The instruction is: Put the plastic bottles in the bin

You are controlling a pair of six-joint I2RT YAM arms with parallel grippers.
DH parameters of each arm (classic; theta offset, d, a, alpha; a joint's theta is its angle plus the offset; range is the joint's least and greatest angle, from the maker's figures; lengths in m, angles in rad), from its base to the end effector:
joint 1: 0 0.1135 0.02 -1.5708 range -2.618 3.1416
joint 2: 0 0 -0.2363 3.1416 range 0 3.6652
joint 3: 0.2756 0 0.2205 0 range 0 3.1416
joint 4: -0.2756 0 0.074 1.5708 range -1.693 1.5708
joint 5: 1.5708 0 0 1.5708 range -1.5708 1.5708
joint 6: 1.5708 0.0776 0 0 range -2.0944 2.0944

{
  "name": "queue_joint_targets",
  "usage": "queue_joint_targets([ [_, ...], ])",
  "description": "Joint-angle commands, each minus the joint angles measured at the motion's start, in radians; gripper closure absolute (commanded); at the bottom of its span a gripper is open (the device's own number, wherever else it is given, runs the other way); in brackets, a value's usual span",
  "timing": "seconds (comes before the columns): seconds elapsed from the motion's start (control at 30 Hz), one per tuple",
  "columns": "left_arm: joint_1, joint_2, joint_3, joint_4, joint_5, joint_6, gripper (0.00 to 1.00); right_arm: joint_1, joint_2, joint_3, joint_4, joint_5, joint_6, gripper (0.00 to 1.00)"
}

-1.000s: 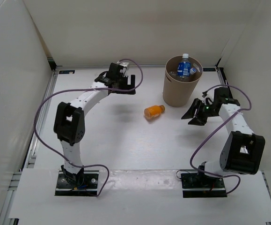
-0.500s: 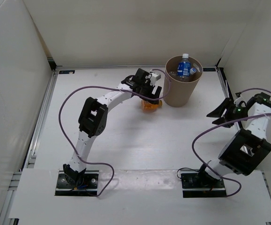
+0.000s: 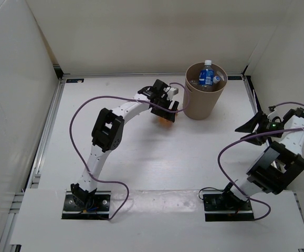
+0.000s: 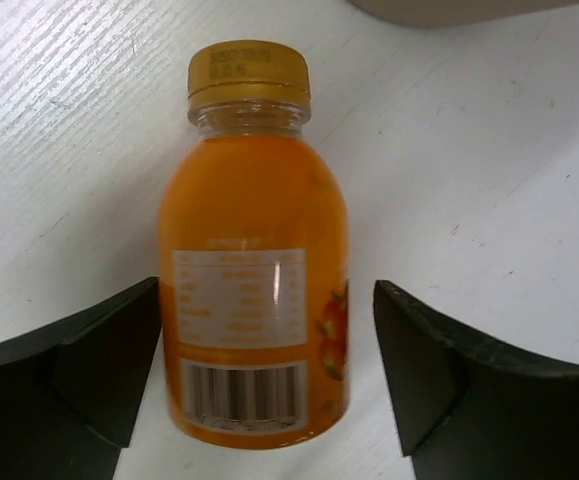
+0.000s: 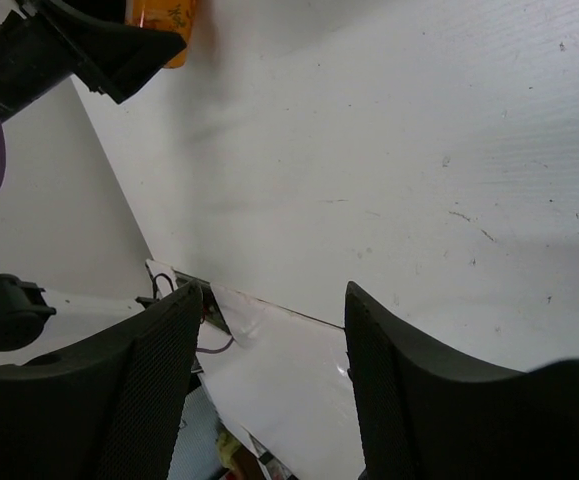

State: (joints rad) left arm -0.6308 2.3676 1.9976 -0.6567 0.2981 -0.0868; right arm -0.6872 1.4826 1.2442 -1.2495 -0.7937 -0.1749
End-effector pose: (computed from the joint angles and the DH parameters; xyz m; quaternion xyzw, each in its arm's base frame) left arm 0.3784 -0.3046 0.1311 0.2943 0.9068 -0.2272 0.1986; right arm 0.2130 -0.1032 0.2291 0.2180 0.8955 0.3349 0.1961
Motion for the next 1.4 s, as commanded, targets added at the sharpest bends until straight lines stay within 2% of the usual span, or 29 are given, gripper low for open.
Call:
queue_joint_targets([
  [0.0, -0.001, 0.019, 0.096, -0.05, 0.012, -0.033, 0.1, -0.017, 0.001, 0.02, -0.037, -0.038, -0.029, 0.37],
  [0.13, 0.0, 0.024, 0.121, -0.083, 0.029, -0.045, 0.32, -0.021, -0.004, 0.024, -0.034, -0.038, -0.022, 0.37],
  [0.3, 0.022, -0.079, 0.057, -0.015, -0.005, -0.08, 0.39, -0.015, -0.005, 0.005, -0.015, -0.039, -0.008, 0.37],
  [0.5, 0.071, -0.186, 0.058, 0.109, -0.048, -0.162, 0.41, 0.005, -0.008, -0.023, 0.007, -0.044, 0.017, 0.37],
  [0.67, 0.111, -0.266, 0.086, 0.311, -0.051, -0.247, 0.43, 0.015, -0.01, -0.028, 0.012, -0.048, 0.018, 0.37],
  [0.8, 0.111, -0.275, 0.174, 0.431, -0.05, -0.326, 0.47, 0.02, -0.008, -0.031, 0.018, -0.053, 0.018, 0.37],
  [0.93, 0.085, -0.171, 0.384, 0.415, -0.021, -0.364, 0.48, 0.009, -0.012, -0.04, 0.015, -0.061, 0.018, 0.37],
  [0.97, 0.08, -0.145, 0.57, 0.395, -0.007, -0.36, 0.48, 0.006, -0.012, -0.043, 0.018, -0.061, 0.02, 0.37],
  [1.03, 0.051, -0.044, 0.694, 0.35, -0.005, -0.375, 0.48, 0.005, -0.013, -0.046, 0.018, -0.067, 0.02, 0.37],
  [1.17, 0.026, -0.037, 0.618, 0.442, -0.023, -0.445, 0.48, -0.002, -0.016, -0.046, 0.018, -0.072, 0.018, 0.36],
  [1.37, -0.03, 0.056, 0.697, 0.486, -0.048, -0.508, 0.45, -0.026, -0.024, -0.057, 0.016, -0.087, 0.017, 0.36],
])
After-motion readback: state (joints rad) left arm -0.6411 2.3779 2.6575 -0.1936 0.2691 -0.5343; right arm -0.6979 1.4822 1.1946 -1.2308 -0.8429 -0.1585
